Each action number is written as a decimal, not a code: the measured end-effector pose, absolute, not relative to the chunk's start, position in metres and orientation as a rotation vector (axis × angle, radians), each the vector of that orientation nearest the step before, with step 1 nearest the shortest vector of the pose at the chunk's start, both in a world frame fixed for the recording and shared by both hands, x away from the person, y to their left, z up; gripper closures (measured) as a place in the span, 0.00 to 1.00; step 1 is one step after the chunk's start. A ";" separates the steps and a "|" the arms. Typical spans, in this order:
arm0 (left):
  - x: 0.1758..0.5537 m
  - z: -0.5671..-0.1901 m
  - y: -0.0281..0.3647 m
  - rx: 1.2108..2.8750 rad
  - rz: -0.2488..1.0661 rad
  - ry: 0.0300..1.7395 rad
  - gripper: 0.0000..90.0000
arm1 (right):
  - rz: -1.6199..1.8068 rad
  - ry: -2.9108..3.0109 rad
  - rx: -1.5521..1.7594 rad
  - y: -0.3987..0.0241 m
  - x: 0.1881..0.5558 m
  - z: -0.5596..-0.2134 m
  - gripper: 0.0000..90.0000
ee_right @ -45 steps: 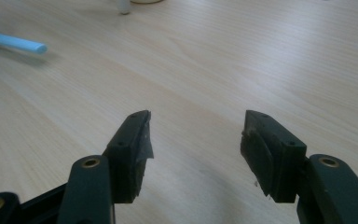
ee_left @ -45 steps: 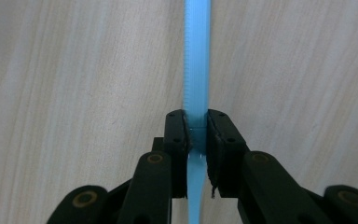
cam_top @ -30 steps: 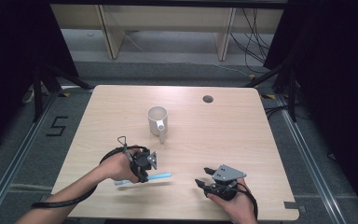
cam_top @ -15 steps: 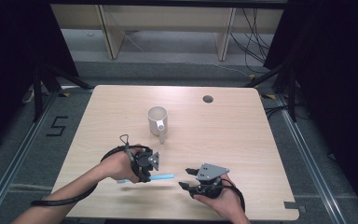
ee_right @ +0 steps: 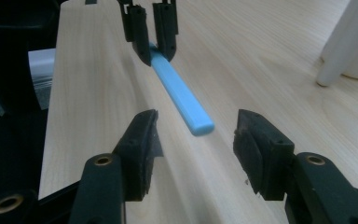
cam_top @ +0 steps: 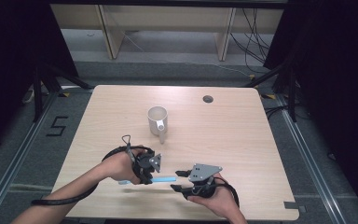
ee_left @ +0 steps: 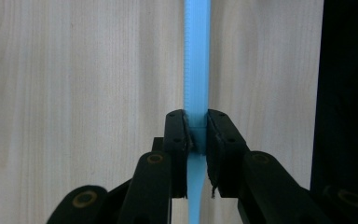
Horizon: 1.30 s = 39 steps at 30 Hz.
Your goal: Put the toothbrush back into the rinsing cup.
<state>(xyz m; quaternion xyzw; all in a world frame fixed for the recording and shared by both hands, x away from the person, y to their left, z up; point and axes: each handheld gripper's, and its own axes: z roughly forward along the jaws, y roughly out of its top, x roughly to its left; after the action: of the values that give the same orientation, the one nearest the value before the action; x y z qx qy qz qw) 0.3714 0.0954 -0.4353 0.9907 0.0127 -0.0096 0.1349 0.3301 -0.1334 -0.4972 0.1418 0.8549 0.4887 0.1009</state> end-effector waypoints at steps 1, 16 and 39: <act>0.371 -0.435 0.095 2.869 -0.023 0.031 0.87 | 1.447 2.527 0.420 -0.131 0.329 -0.497 0.56; 0.364 -0.430 0.089 2.837 -0.025 -0.012 0.87 | 1.483 2.589 0.337 -0.118 0.329 -0.496 0.66; 0.359 -0.427 0.086 2.834 -0.060 -0.084 0.87 | 1.515 2.604 0.231 -0.118 0.328 -0.495 0.83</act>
<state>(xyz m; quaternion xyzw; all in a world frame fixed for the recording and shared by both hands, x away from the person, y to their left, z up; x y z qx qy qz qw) 0.3588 0.0863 -0.4271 0.9877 -0.0294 -0.0208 0.1524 0.3276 -0.1183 -0.4947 0.0763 0.8603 0.5004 0.0602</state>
